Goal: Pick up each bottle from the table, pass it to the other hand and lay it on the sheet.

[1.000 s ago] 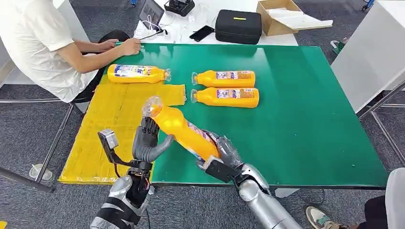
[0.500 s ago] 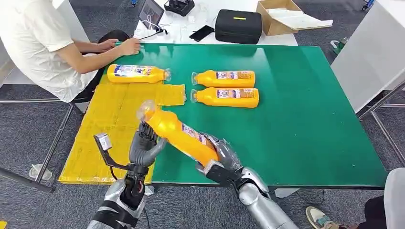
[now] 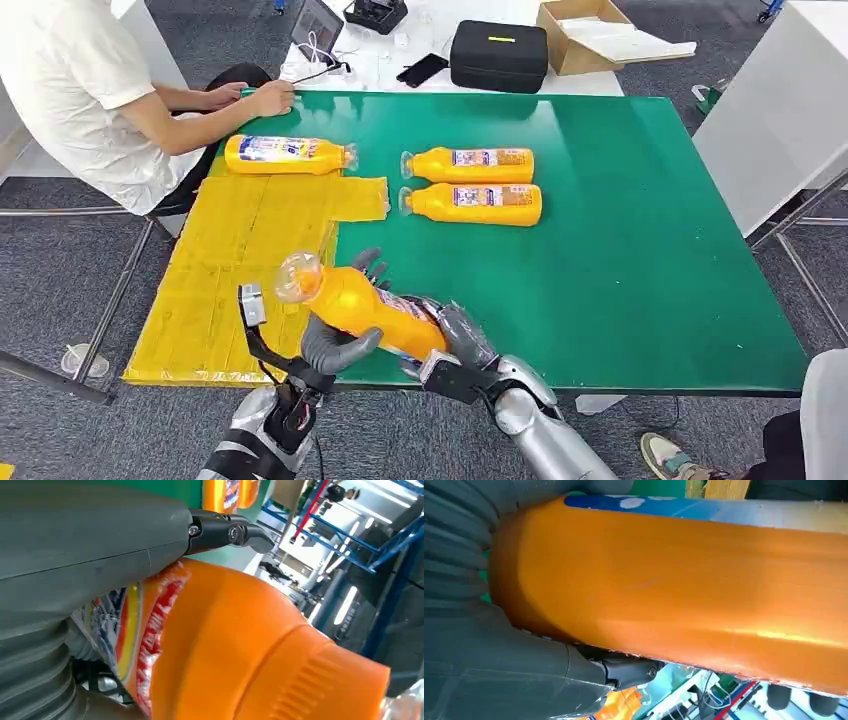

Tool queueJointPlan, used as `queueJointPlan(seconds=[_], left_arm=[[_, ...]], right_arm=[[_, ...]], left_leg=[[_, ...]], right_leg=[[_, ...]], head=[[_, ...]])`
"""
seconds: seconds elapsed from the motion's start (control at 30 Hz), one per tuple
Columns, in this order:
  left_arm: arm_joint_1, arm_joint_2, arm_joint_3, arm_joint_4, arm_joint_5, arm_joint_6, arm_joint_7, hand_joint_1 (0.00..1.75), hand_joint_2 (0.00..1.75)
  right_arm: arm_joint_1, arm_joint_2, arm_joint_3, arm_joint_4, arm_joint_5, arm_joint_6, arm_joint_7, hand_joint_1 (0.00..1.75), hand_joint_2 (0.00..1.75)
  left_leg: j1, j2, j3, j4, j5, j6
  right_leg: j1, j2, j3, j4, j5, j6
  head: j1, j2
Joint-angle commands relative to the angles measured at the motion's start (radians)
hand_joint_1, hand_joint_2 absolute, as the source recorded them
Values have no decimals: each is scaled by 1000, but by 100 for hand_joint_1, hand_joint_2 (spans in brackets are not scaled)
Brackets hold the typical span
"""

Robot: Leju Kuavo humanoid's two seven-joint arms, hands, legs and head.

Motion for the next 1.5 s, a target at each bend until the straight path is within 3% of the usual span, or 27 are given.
queueJointPlan(seconds=[0.03, 0.37, 0.47, 0.5, 0.53, 0.63, 1.03, 1.07, 1.1, 1.13, 1.33, 1.37, 1.5], left_arm=[[-26, 27, -92, 5, -66, 59, -12, 0, 175], [-10, 25, -102, -19, -75, 68, -15, 0, 175], [-25, 9, -71, -12, -85, 217, -23, 0, 175], [-31, -1, -49, -5, -65, 244, -13, 154, 175], [-44, -12, -23, 4, -34, 279, 10, 175, 175], [-56, -20, -2, -11, -11, 359, 8, 175, 175], [-55, -14, 2, -50, 110, 404, 50, 175, 175], [-58, -15, 6, -50, 120, 418, 46, 175, 175], [-58, -15, 6, -50, 120, 418, 46, 175, 175], [-59, -14, 10, -52, 123, 428, 44, 175, 175], [-50, -10, 37, -130, 125, 531, 34, 175, 175], [-49, -10, 50, -151, 120, 571, 44, 175, 175], [-67, 8, 45, -150, 78, 647, 49, 175, 175]], right_arm=[[-23, 16, 3, 52, -3, 11, 4, 175, 175], [-25, 19, -1, 53, -5, 15, 11, 175, 175], [-16, 19, 10, 45, 4, 14, 21, 175, 175], [-13, 20, 11, 44, 4, 15, 22, 175, 175], [-6, 21, 15, 41, 2, 12, 25, 175, 175], [2, 21, 28, 44, -6, 2, 31, 175, 175], [-12, 27, 47, 90, -21, -22, 26, 175, 175], [-14, 28, 46, 93, -25, -27, 26, 131, 175], [-14, 28, 46, 93, -25, -27, 26, 131, 175], [-13, 29, 45, 93, -27, -28, 28, 0, 175], [-2, 37, 35, 102, -32, -78, 46, 0, 175], [3, 45, 21, 106, -36, -112, 49, 0, 0], [9, 50, 1, 110, -26, -172, 48, 0, 0]], left_leg=[[0, 2, 1, 0, 0, 0], [1, 3, 3, 0, -1, 0], [1, 3, 2, 0, -1, 0], [0, 2, 1, 0, 0, 0], [1, 2, 2, 0, -1, 0], [1, 1, 1, 1, 0, 0], [2, 2, 3, 0, -1, 0], [1, 2, 2, 0, -1, 0], [1, 1, 1, 0, 0, 0], [1, 2, 2, 0, -1, 0], [1, 2, 1, 0, 0, 0], [1, 1, 1, 0, 0, 0], [1, 2, 2, 0, 0, 0]], right_leg=[[0, 1, 1, 0, 0, -1], [1, 1, 3, -1, 0, -3], [1, 2, 1, 0, 0, -2], [1, 1, 1, 0, 0, -2], [1, 1, 2, 0, 0, -2], [1, 0, 1, 0, 0, -2], [2, 1, 3, -1, 0, -3], [2, 0, 2, -1, 0, -2], [1, 0, 1, 0, 0, -1], [2, 1, 2, -1, 0, -2], [2, 1, 1, -1, 0, -2], [1, 0, 1, 0, 0, -1], [1, 1, 2, -1, 0, -2]], head=[[0, 0], [0, 0], [0, 0], [0, 0], [0, 0], [0, 0], [0, 0], [0, 0], [0, 0], [0, 0], [0, 0], [0, 0], [0, 0]])
